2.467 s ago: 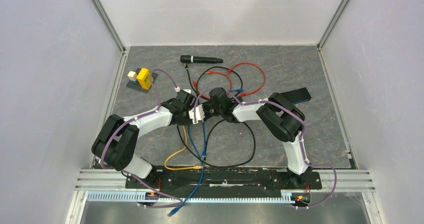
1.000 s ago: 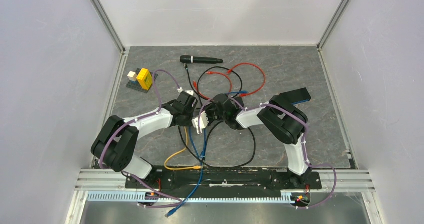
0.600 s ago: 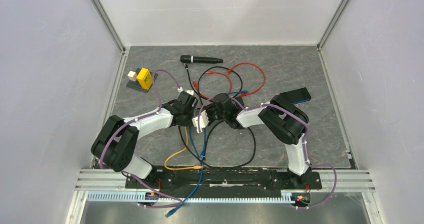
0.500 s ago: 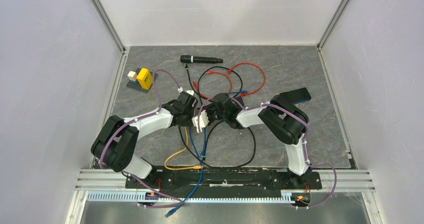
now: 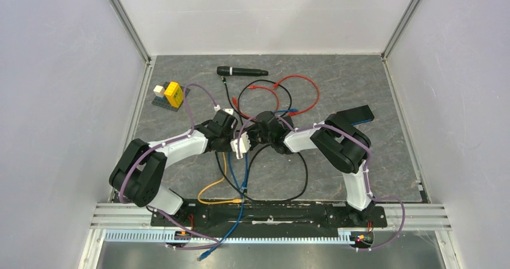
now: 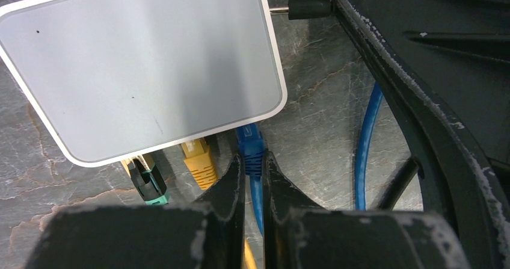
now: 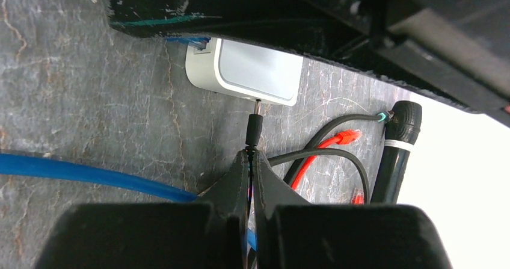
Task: Insert the plug into the switch port
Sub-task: Insert the connector into the switch port.
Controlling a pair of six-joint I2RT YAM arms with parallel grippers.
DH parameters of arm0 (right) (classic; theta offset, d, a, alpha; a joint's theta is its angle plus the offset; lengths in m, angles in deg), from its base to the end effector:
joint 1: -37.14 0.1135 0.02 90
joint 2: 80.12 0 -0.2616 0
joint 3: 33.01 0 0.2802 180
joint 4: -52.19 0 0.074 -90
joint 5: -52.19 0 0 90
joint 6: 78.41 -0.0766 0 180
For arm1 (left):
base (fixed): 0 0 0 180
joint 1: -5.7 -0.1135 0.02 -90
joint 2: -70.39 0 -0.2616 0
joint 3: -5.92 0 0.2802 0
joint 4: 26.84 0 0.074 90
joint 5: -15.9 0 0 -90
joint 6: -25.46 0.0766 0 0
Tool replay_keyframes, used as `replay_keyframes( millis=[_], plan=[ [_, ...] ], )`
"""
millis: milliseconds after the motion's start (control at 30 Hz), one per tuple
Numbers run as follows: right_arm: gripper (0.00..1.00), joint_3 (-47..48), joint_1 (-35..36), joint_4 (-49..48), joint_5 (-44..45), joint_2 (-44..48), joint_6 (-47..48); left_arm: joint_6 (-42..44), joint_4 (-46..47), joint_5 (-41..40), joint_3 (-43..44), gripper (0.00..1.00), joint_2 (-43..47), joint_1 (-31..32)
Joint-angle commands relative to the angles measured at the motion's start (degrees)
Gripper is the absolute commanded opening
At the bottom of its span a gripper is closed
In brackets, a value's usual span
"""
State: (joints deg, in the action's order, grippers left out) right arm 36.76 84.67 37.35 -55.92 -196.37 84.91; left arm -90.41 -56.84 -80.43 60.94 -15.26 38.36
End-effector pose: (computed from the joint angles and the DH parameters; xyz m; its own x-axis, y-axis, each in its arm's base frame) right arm 0.2887 0.3507 0.0679 0.7411 -0.5388 -0.4006 -0.5918 -0.2425 -0.7687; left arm 0.2697 -0.1628 0.1008 -0.8743 0.0453 -0.4832 0.1215 0.9844 -0.1275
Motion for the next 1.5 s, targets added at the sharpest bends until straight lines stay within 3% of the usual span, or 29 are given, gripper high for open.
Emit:
replay_keyframes(
  millis=[0, 367, 700, 933, 1267, 1467],
  plan=[
    [0.0, 2.08, 0.92, 1.1, -1.32, -0.48, 0.64, 2.23, 1.1, 1.26, -0.56, 0.02, 1.26, 0.65],
    [0.0, 2.35, 1.78, 1.25, -0.92, 0.05, -1.14, 2.23, 1.75, 1.99, -0.82, 0.02, 1.62, 0.65],
    [0.0, -0.15, 1.7, -10.15, -0.65, -1.74, -6.14, 2.49, 3.02, 5.36, -0.97, 0.02, 0.88, 0.67],
    [0.0, -5.01, 1.54, -22.85, -0.43, -3.05, -1.86, 2.84, 3.21, 5.81, -0.81, 0.02, 0.45, 0.65],
    [0.0, -5.22, 0.81, -22.57, -9.11, -4.27, 0.02, 3.1, 3.53, 6.06, -0.63, 0.02, -0.07, 0.65],
    [0.0, -2.91, 0.65, -20.87, -9.05, -5.96, 1.45, 3.19, 3.73, 6.11, -0.82, 0.02, 0.12, 0.65]
  ],
)
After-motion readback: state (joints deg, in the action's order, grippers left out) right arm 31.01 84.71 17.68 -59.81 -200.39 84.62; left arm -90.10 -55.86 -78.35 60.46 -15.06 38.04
